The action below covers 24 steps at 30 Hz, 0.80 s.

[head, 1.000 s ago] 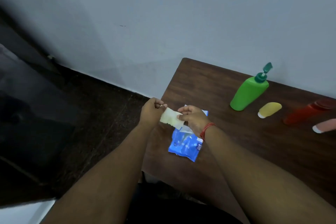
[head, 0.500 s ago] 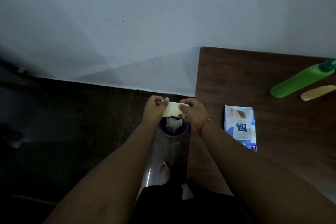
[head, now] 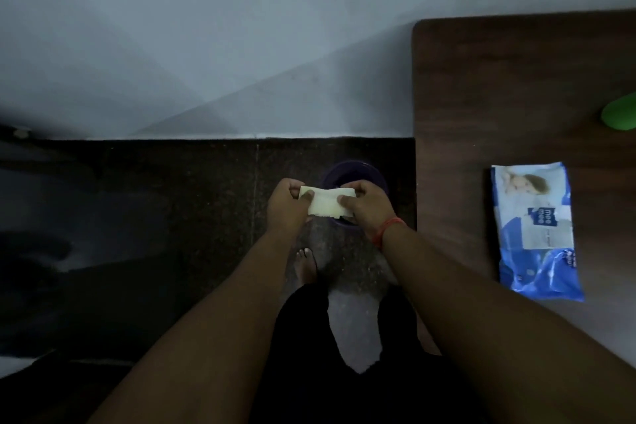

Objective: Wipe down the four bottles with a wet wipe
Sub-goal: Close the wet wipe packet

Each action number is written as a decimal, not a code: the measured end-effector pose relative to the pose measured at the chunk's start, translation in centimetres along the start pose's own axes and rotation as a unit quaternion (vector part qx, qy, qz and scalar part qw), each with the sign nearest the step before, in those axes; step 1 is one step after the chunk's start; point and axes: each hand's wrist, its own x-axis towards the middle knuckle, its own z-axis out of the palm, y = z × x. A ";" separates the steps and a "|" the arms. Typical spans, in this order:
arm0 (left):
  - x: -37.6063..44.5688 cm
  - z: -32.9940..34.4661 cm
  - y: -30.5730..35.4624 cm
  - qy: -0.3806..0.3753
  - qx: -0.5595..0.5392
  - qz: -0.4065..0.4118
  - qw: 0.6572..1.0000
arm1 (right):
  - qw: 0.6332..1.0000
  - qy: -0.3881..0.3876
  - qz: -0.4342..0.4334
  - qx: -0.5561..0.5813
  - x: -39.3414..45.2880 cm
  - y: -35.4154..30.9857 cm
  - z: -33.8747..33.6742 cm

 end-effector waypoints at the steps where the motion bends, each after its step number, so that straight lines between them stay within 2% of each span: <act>1: 1.1 -0.1 -0.5 -0.012 0.009 -0.003 1.000 | 1.000 0.011 0.016 0.012 0.5 0.3 0.6; 5: 5.9 -0.1 -2.6 -0.066 0.055 0.002 0.996 | 0.995 0.060 0.058 0.058 3.3 1.8 3.6; 11: 13.9 2.9 -7.7 -0.116 0.083 -0.032 0.989 | 0.987 0.125 0.096 -0.001 10.8 7.1 7.3; 20: 24.9 15.4 -18.7 -0.165 0.104 -0.080 0.978 | 0.966 0.211 0.149 0.006 26.4 20.3 7.7; 24: 29.2 20.8 -22.3 -0.187 0.108 -0.071 0.974 | 0.962 0.203 0.179 0.037 32.0 24.9 7.2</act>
